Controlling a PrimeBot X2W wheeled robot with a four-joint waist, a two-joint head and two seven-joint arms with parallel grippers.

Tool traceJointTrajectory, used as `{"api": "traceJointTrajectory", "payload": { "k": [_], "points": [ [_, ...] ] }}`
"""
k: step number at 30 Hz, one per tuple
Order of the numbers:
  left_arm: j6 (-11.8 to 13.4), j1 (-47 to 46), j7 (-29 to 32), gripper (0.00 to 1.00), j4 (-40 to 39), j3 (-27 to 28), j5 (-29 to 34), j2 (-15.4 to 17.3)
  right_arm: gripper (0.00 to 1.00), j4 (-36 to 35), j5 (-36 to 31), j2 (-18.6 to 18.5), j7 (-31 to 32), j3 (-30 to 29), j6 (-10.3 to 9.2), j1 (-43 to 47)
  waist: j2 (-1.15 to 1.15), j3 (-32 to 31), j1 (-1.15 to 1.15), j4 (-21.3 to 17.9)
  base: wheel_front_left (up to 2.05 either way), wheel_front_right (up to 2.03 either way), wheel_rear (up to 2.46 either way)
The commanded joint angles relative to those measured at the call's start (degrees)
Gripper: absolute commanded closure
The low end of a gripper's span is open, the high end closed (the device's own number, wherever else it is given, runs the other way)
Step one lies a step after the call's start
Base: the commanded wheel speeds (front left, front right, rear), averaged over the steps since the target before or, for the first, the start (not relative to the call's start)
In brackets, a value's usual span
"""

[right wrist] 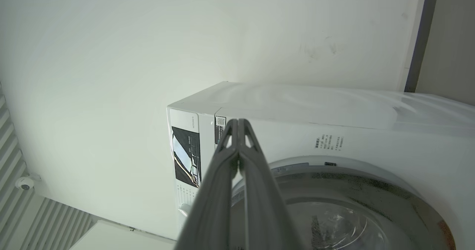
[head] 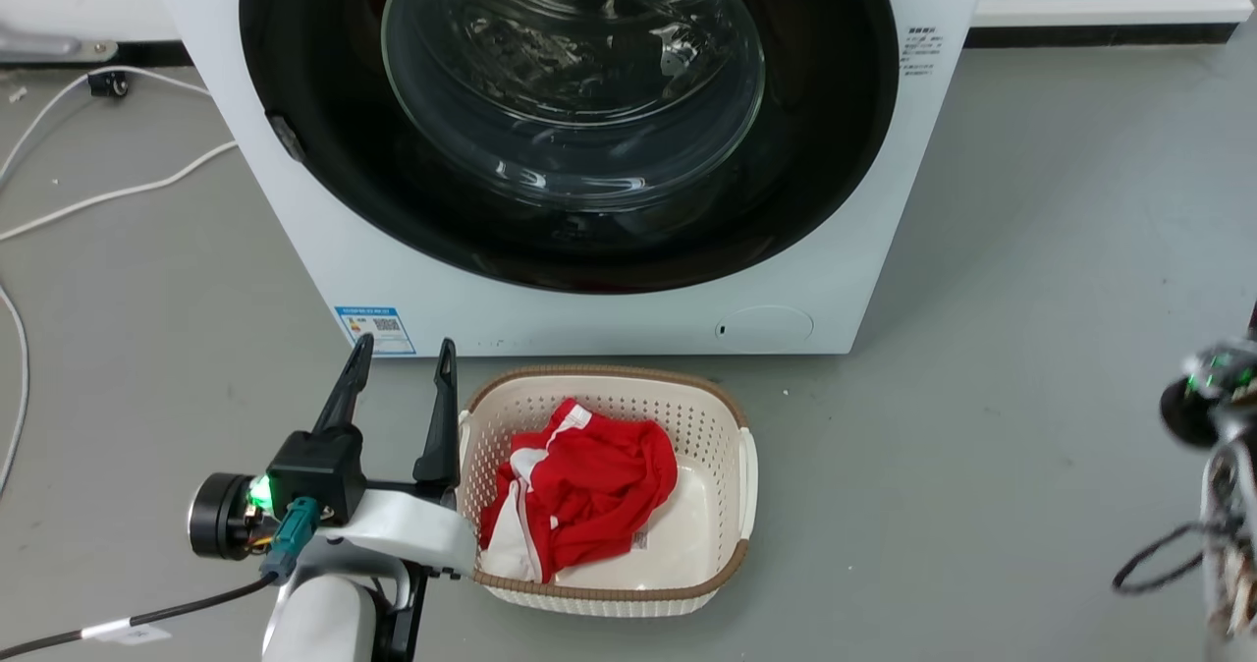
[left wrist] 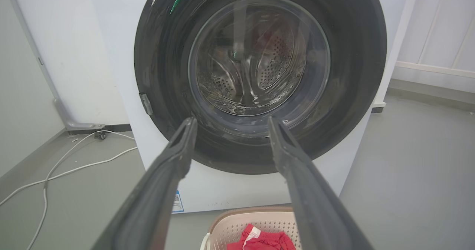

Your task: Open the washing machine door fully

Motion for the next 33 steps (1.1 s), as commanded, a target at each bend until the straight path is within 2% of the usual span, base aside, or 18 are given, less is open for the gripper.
{"api": "traceJointTrajectory", "payload": {
  "k": [1,10,16,19,26,33],
  "points": [
    [-0.1,-0.9,-0.2,0.0,-0.5,0.1,0.0,0.1,1.0,1.6,0.6,-1.4,0.6,0.0,-0.02,-2.9,0.0,0.8,0.0,0.2,0.0,0.0,0.0],
    [-0.4,-3.2,-0.2,0.0,-2.9,-0.5,-0.4,-0.2,1.0,18.8,-0.9,-11.3,5.4,4.6,-0.01,-24.8,0.0,5.1,0.0,1.6,0.0,0.0,0.0],
    [-0.8,-4.8,-0.2,0.0,-4.4,-0.6,-0.5,-0.4,1.0,30.4,-6.0,-15.2,11.7,11.5,-0.02,-40.5,0.0,8.7,0.0,2.2,0.0,0.0,0.0],
    [-1.0,-5.6,-0.2,0.0,-4.7,-0.5,-0.6,-0.4,1.0,36.1,-9.3,-15.3,15.8,15.3,-0.02,-48.0,0.0,10.5,0.0,2.6,0.0,0.0,0.0],
    [-1.5,-7.4,-0.2,0.0,-5.7,-0.5,-0.5,-0.4,1.0,48.1,-16.0,-12.4,25.8,22.3,-0.01,-61.1,0.0,13.9,0.0,3.5,0.0,0.0,0.0],
    [-1.9,-9.2,-0.2,0.0,-6.9,-0.9,-0.4,-0.5,1.0,55.8,-21.2,-9.1,30.3,26.6,-0.01,-68.5,0.0,17.2,0.0,4.5,0.0,0.0,0.0]
  ]
}}
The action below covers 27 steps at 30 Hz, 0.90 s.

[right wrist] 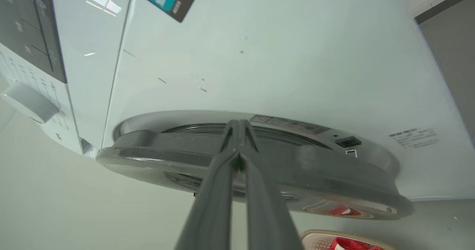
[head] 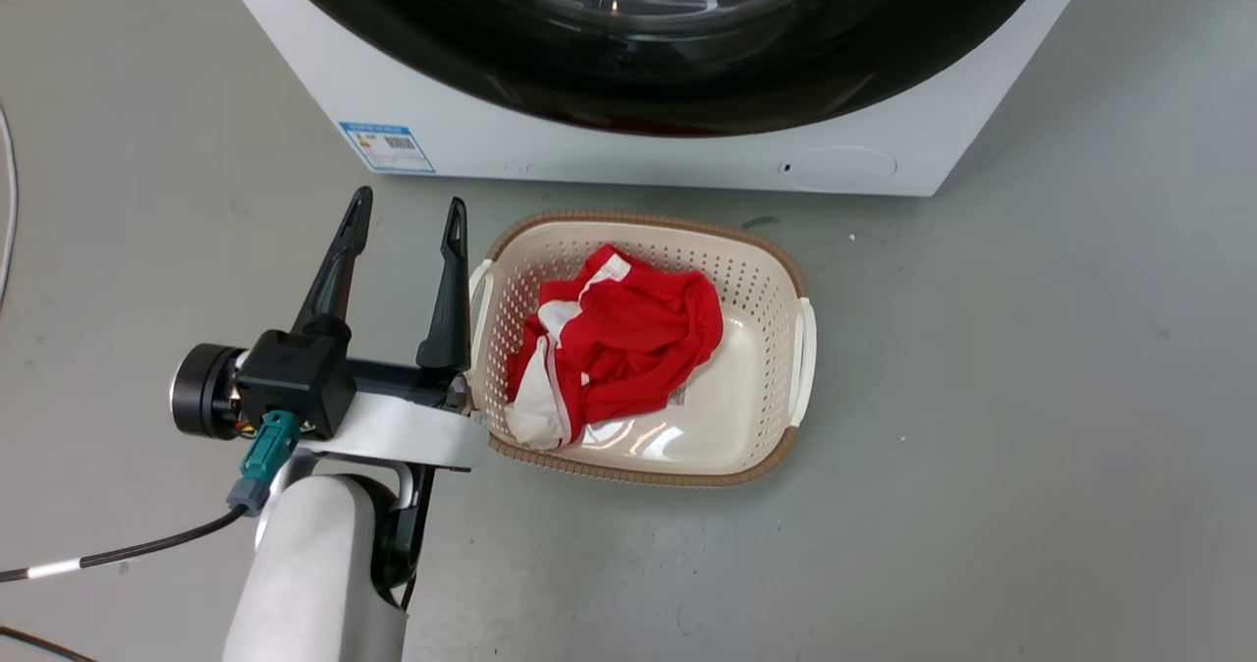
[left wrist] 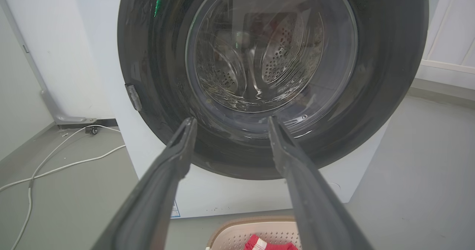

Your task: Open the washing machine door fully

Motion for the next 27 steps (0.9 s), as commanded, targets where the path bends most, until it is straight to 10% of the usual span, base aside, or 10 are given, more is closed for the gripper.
{"api": "traceJointTrajectory", "payload": {
  "k": [1,27],
  "points": [
    [-0.1,-1.0,-0.2,0.0,-0.5,-0.1,0.1,0.0,1.0,1.3,-1.0,0.6,0.0,0.6,0.0,-1.7,0.0,1.4,-0.01,0.4,0.0,0.0,0.0],
    [-0.2,-2.0,-0.2,0.0,-1.3,0.4,0.1,-0.3,1.0,4.4,-1.4,3.5,17.5,0.4,0.0,-4.6,0.0,4.7,-0.01,0.7,0.0,0.0,0.0]
  ]
}}
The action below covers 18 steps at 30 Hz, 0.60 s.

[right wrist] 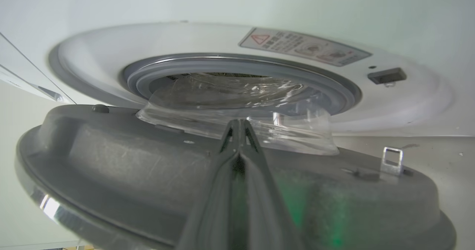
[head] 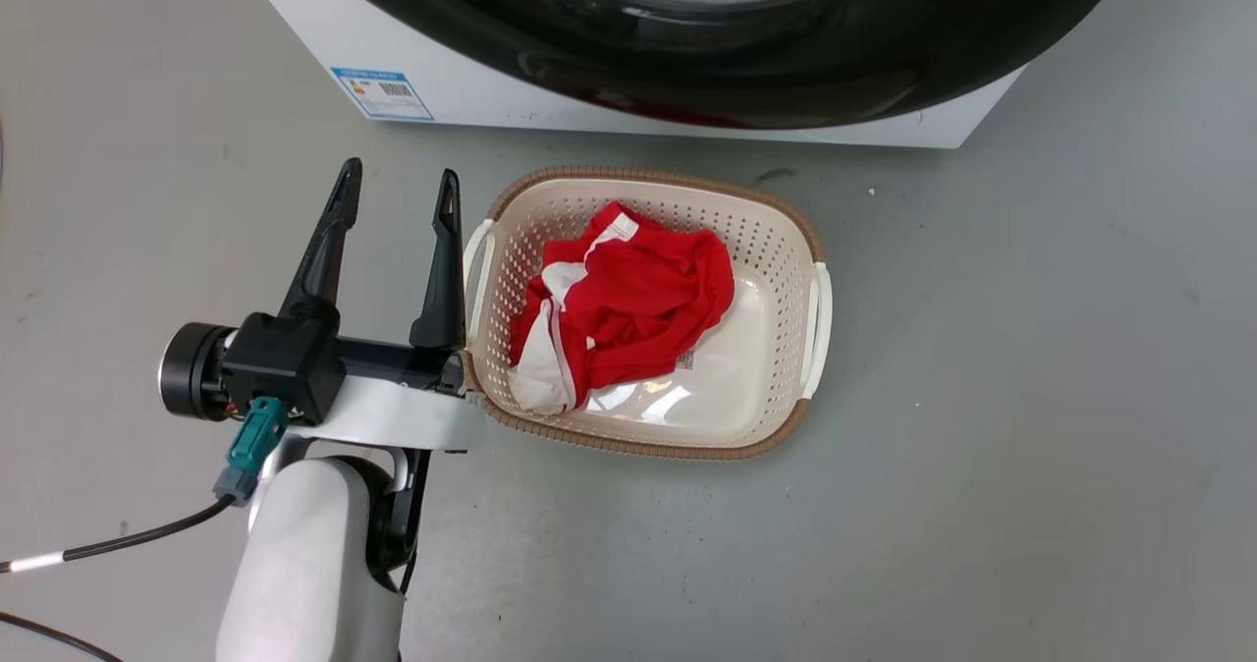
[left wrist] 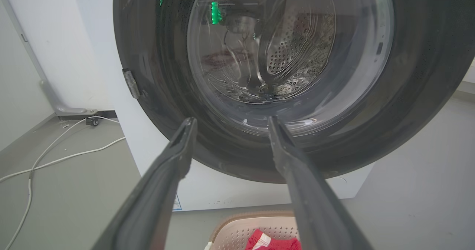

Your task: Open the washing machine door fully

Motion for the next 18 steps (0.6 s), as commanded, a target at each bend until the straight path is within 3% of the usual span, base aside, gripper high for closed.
{"api": "traceJointTrajectory", "payload": {
  "k": [1,18],
  "points": [
    [0.1,-0.3,-0.2,0.0,0.2,0.0,0.1,-0.1,1.0,0.1,0.6,0.5,1.0,-0.2,0.0,1.2,0.0,-0.6,0.0,-0.2,0.0,0.0,0.0],
    [0.1,3.4,-0.1,0.0,3.0,-0.2,1.0,-0.1,1.0,-5.7,4.1,4.1,14.9,0.0,0.0,14.6,0.0,-9.5,0.0,-2.4,0.0,0.0,0.0]
  ]
}}
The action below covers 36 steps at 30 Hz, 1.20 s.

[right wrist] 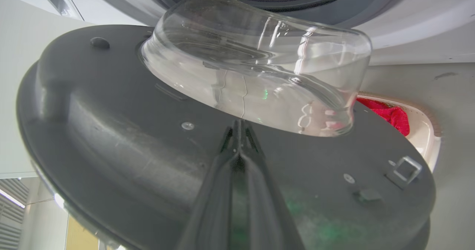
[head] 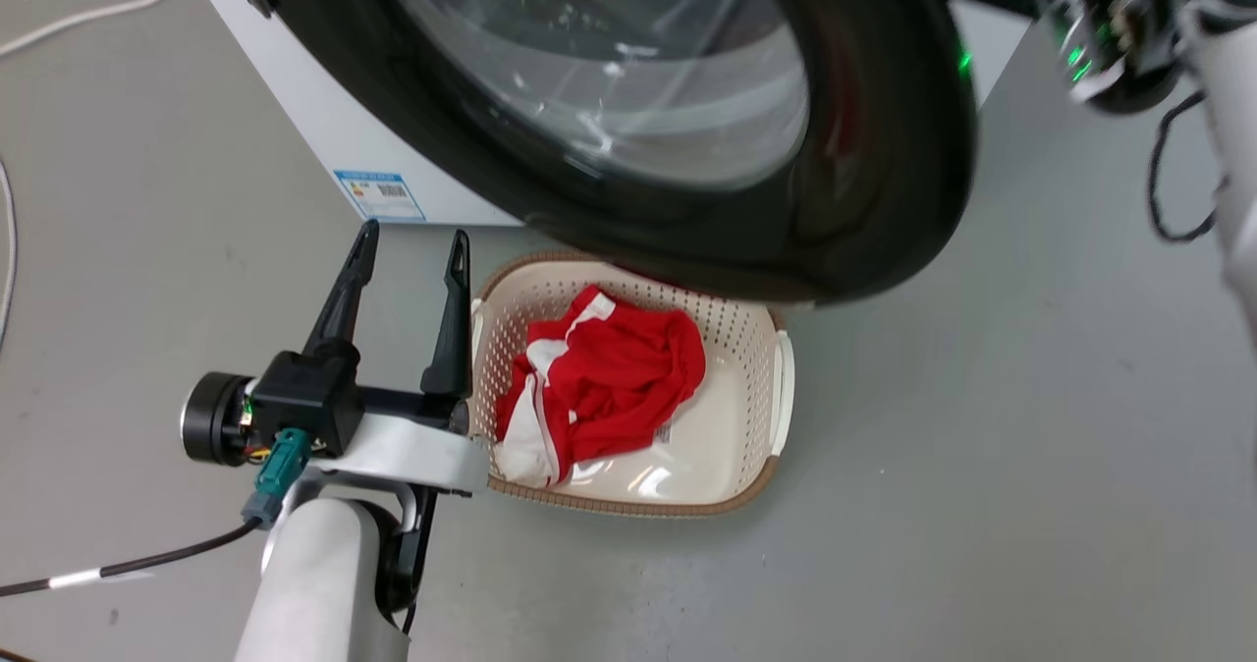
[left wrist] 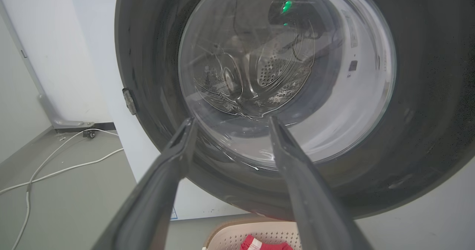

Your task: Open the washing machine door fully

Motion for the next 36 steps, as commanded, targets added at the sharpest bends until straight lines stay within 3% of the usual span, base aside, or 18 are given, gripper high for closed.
{"api": "traceJointTrajectory", "payload": {
  "k": [1,12,27,36],
  "points": [
    [0.1,0.9,-0.2,0.0,0.2,-0.1,0.3,-0.1,1.0,-0.9,0.4,1.2,0.9,0.5,0.0,2.5,0.0,-1.8,0.0,-0.4,0.0,0.0,0.0],
    [0.7,5.2,-0.1,0.0,2.0,-1.2,-0.1,-0.1,1.0,-12.3,2.9,4.7,7.1,2.0,0.0,17.5,0.0,-8.5,0.0,-0.7,0.0,0.0,0.0],
    [1.2,7.6,-0.1,0.0,2.9,-2.3,-0.7,-0.1,1.0,-26.2,9.5,7.5,12.2,5.5,0.0,30.9,0.0,-11.2,0.0,-0.3,0.0,0.0,0.0],
    [1.5,7.7,-0.1,0.0,2.8,-2.5,-1.2,-0.1,1.0,-32.0,16.5,7.4,5.6,12.0,0.0,34.6,0.0,-11.1,0.0,-0.4,0.0,0.0,0.0]
  ]
}}
